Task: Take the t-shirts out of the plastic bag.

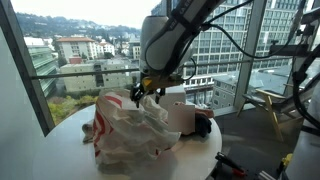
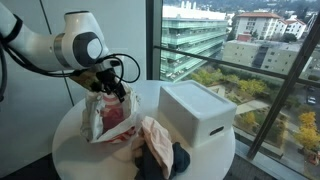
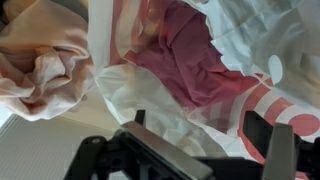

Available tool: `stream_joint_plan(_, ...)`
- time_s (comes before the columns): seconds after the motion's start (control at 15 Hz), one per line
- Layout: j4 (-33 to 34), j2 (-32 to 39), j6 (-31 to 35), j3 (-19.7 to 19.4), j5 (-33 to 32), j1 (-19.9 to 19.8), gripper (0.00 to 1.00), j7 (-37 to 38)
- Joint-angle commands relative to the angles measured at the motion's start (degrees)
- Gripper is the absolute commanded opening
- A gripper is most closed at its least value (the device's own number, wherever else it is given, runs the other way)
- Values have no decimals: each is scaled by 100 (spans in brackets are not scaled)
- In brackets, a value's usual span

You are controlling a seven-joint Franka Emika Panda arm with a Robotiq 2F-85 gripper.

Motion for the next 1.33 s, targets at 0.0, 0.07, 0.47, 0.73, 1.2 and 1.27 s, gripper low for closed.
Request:
stream_joint_plan(0.0,397,629,324,-40,-82,68,100,-27)
stream_joint_plan(0.07,455,751,367,-63,20,132,100,-119)
stream_joint_plan(0.47,705,1186,252,200,1878,422,100,-1405)
stream_joint_plan(0.73,930,1557,222,216,2300,576,100,-1916)
stream_joint_plan(1.2,1196,2143,877,-684,565,1136,100,-985)
stream_joint_plan(1.27,1233,2198,935,-787,495,1182,100,-918)
